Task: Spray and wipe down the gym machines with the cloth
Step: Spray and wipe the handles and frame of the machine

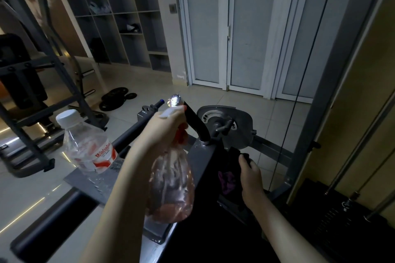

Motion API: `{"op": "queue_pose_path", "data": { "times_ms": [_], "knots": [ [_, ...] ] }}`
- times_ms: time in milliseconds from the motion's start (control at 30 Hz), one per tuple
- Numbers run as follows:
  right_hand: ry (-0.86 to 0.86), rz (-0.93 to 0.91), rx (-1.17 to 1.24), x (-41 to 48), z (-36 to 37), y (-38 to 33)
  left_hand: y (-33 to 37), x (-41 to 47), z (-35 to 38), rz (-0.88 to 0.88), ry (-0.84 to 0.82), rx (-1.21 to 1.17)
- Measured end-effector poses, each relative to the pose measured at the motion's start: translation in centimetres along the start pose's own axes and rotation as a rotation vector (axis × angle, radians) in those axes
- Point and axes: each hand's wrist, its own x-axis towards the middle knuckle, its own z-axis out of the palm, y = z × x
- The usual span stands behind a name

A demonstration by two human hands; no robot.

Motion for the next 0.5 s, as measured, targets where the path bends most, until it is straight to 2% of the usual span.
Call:
{"op": "queue_pose_path", "data": {
  "times_ms": [333,500],
  "knots": [
    [-0.010,0.055,0.081,-0.6,-0.4,0.1,-4.2,1.4,3.6,-0.151,0.050,0.227],
    [0.047,0.085,0.056,-0.3,-0.9,0.6,-4.4,1.5,3.1,-0.222,-0.021,0.259]
  ]
}}
